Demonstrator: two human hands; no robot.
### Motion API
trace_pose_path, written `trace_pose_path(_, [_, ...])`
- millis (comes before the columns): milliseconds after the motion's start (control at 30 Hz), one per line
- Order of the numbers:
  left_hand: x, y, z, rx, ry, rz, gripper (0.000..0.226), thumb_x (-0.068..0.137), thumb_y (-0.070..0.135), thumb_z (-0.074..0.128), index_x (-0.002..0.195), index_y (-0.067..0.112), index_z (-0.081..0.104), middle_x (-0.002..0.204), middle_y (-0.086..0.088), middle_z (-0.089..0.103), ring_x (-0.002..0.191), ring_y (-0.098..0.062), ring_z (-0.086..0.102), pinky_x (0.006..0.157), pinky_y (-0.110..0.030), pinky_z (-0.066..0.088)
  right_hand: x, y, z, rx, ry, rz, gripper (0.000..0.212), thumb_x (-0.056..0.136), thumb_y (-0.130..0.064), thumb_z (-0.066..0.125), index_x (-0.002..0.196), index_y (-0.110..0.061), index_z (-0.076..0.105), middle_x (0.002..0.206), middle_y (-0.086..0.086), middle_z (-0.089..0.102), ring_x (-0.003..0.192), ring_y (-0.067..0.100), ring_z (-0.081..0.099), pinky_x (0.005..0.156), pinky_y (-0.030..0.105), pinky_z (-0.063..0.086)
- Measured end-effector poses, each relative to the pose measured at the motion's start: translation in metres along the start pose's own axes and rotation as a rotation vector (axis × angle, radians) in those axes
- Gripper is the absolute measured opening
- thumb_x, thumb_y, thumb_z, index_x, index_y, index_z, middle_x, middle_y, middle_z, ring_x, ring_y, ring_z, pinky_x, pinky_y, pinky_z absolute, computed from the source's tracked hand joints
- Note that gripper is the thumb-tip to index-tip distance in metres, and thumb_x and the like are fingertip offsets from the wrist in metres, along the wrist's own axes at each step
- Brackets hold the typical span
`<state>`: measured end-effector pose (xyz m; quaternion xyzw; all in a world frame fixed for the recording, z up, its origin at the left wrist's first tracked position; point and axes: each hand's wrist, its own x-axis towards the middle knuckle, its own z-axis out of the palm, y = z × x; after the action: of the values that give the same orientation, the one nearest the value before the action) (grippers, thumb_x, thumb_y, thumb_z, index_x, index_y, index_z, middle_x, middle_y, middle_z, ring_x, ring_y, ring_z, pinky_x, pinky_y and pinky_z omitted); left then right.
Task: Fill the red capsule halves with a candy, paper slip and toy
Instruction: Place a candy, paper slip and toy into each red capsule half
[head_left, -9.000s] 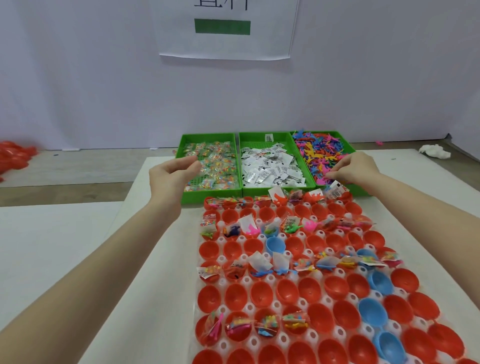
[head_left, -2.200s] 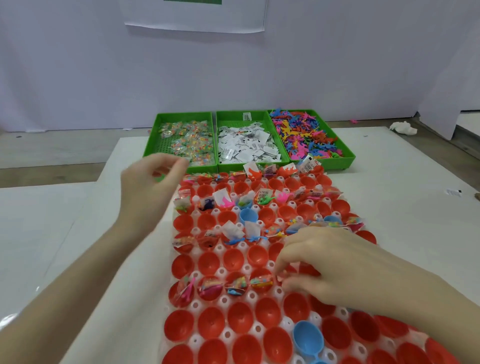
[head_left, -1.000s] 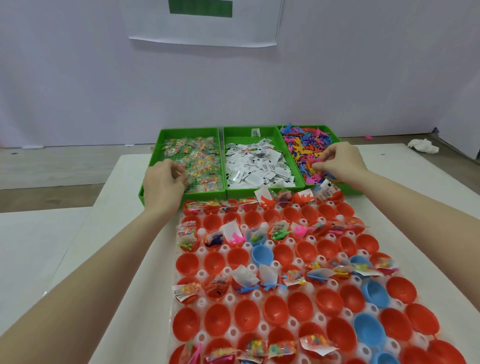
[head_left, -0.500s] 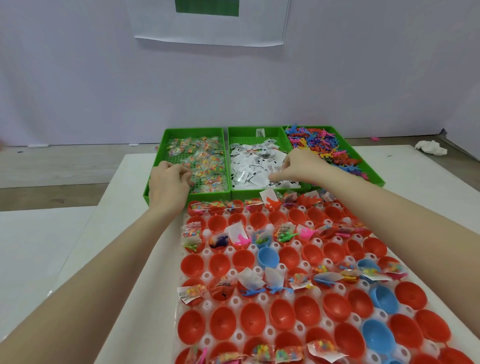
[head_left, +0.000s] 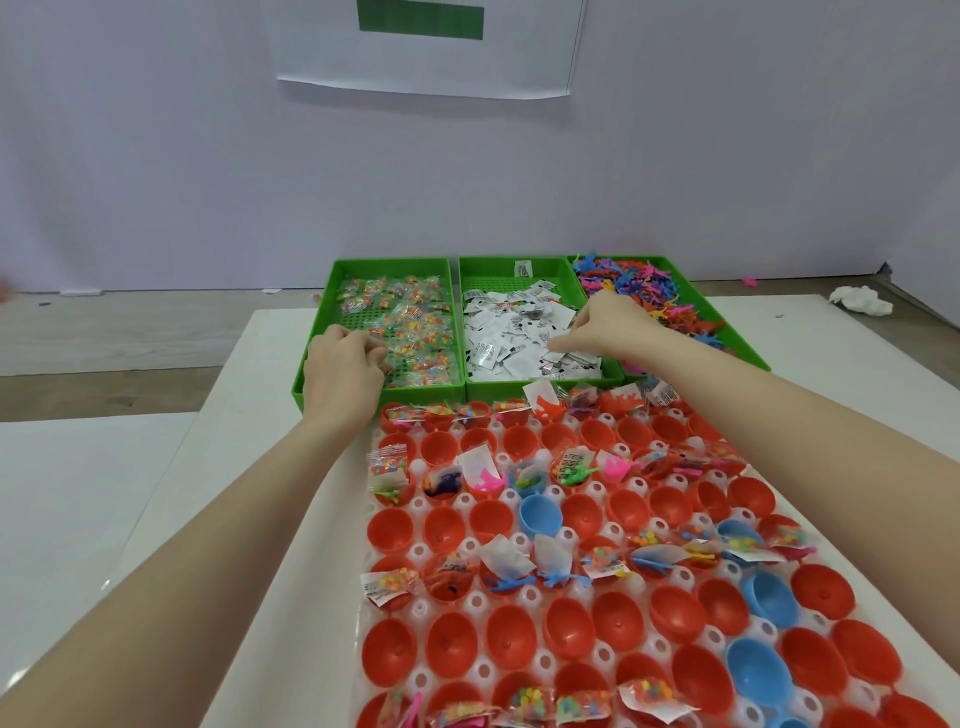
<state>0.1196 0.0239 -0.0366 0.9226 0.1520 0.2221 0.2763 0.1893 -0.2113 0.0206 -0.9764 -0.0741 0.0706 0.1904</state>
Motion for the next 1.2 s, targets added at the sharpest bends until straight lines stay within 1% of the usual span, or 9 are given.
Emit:
trace_pose_path(100, [0.001,0.001,0.000,0.003,0.001,-0.002,0.025,0.095,0.014,0.048,0.109,0.002,0.064,0.113,-0.014,0.055,0.109,-0.029,0.045,0.086,-0.036,0.035,-0.003,-0.003,0.010,-0.049,-0.027,0.042,0.039,0.078,-0.036,0.070,0.061,-0.005,0.055,0.069,0.011,0.062,0.051,0.017,0.038,0.050,0.025,0.027])
trace_pose_path(200, [0.001,0.001,0.000,0.002,0.003,-0.005,0.025,0.095,0.014,0.047,0.109,0.002,0.064,0.113,-0.014,0.055,0.109,-0.028,0.045,0.084,-0.034,0.035,-0.002,-0.005,0.015,-0.032,0.031,0.029,0.030,0.077,-0.025,0.071,0.096,-0.001,0.071,0.102,0.012,0.069,0.074,0.022,0.061,0.059,0.026,0.038])
trace_pose_path(367, [0.001,0.000,0.002,0.009,0.014,0.001,0.025,0.095,0.013,0.047,0.107,0.002,0.065,0.112,-0.013,0.056,0.106,-0.027,0.047,0.079,-0.031,0.032,-0.003,-0.002,0.013,-0.075,0.064,-0.093,0.024,0.081,-0.025,0.063,0.103,-0.015,0.069,0.079,-0.008,0.061,0.068,0.012,0.051,0.052,0.022,0.033])
trace_pose_path(467, [0.002,0.000,0.001,0.014,0.008,0.001,0.025,0.095,0.013,0.046,0.106,0.001,0.065,0.113,-0.013,0.055,0.107,-0.027,0.047,0.083,-0.034,0.035,-0.001,-0.006,0.016,-0.052,0.051,-0.161,0.037,0.089,-0.039,0.053,0.115,-0.014,0.064,0.118,0.003,0.063,0.097,0.020,0.060,0.069,0.030,0.044])
trace_pose_path(600, [0.002,-0.001,0.002,0.021,0.005,0.011,0.025,0.095,0.013,0.046,0.106,0.001,0.065,0.114,-0.014,0.056,0.107,-0.028,0.047,0.083,-0.035,0.036,-0.002,-0.010,0.022,-0.215,0.005,-0.178,0.052,0.081,-0.051,0.061,0.107,-0.006,0.068,0.118,0.009,0.064,0.087,0.021,0.062,0.061,0.029,0.043])
trace_pose_path(733, [0.002,-0.001,0.003,0.030,0.005,0.013,0.025,0.096,0.013,0.046,0.107,0.001,0.065,0.113,-0.014,0.056,0.107,-0.028,0.046,0.082,-0.034,0.035,-0.003,-0.010,0.019,-0.083,0.070,-0.152,0.019,0.076,-0.033,0.072,0.084,-0.016,0.070,0.094,-0.003,0.068,0.066,0.010,0.053,0.054,0.023,0.037])
trace_pose_path(900, [0.003,-0.002,0.003,0.037,0.007,0.020,0.025,0.096,0.013,0.045,0.107,0.001,0.064,0.113,-0.014,0.056,0.108,-0.028,0.046,0.084,-0.036,0.036,-0.002,-0.006,0.007,0.058,0.091,-0.165,0.042,0.081,-0.014,0.056,0.045,-0.015,0.035,0.098,0.011,0.072,0.040,0.011,0.032,0.050,0.024,0.032])
trace_pose_path(1033, [0.003,-0.002,0.003,0.040,0.013,0.023,0.025,0.095,0.013,0.046,0.107,0.001,0.065,0.112,-0.014,0.056,0.107,-0.028,0.047,0.083,-0.035,0.036,-0.008,-0.004,0.004,0.103,0.119,-0.197,0.051,0.084,-0.009,0.047,0.040,-0.017,0.025,0.049,0.009,0.060,0.030,0.008,0.018,0.051,0.024,0.033])
trace_pose_path(1200, [0.003,-0.002,0.003,0.024,0.004,0.024,0.025,0.095,0.013,0.046,0.107,0.003,0.065,0.112,-0.014,0.056,0.108,-0.028,0.046,0.084,-0.035,0.035,-0.011,0.000,0.001,-0.140,0.379,-0.214,0.033,0.090,-0.021,0.050,0.073,-0.003,0.071,0.056,0.014,0.056,0.048,0.017,0.036,0.058,0.030,0.046])
